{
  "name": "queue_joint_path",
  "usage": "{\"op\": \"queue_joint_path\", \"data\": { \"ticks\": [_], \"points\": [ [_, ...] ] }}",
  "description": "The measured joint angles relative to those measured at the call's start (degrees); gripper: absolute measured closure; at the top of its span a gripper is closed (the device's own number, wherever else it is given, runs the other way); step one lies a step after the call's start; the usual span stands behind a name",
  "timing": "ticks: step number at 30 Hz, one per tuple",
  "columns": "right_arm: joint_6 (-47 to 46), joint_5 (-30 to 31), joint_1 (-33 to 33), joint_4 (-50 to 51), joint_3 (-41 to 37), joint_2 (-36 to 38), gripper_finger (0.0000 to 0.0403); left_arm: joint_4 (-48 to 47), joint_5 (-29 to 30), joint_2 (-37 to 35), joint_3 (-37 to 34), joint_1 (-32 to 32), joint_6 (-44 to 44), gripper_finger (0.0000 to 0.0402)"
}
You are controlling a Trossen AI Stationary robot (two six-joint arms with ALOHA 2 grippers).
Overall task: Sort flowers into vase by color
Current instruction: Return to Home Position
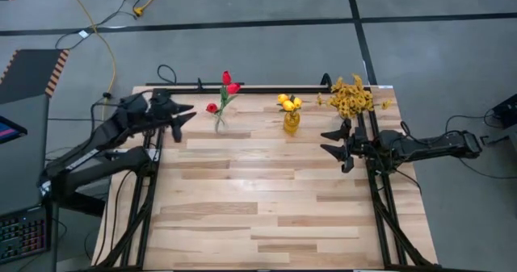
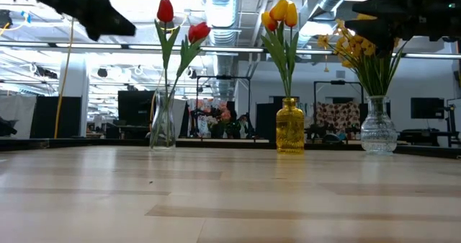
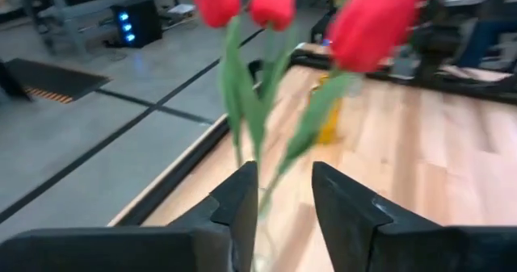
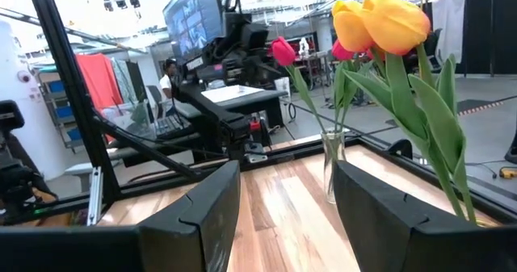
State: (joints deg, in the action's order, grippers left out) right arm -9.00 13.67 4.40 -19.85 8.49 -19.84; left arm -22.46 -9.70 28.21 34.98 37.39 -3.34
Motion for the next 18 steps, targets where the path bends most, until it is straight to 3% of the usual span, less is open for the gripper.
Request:
{"op": "queue_joint_path", "data": {
  "ticks": [5, 8, 11, 18],
  "points": [
    [2.8, 0.0, -0.4, 0.1, 0.0, 0.0, 0.0185, -2.5, -5.4, -8.0, -1.9, 0.0, 1.8, 0.0337],
    [6.9, 0.0, -1.3, 0.1, 0.0, 0.0, 0.0209, -1.3, -9.0, -12.5, -5.5, 0.0, 3.1, 0.0373],
    [8.9, 0.1, -2.9, 0.5, 0.0, 0.0, 0.0254, 3.1, -11.7, -17.4, -10.7, -0.1, 6.2, 0.0396],
    [6.1, 0.0, -7.2, 7.2, -0.3, 0.0, 0.0382, 18.1, -18.3, -24.4, -23.4, -0.1, 13.5, 0.0401]
  ]
}}
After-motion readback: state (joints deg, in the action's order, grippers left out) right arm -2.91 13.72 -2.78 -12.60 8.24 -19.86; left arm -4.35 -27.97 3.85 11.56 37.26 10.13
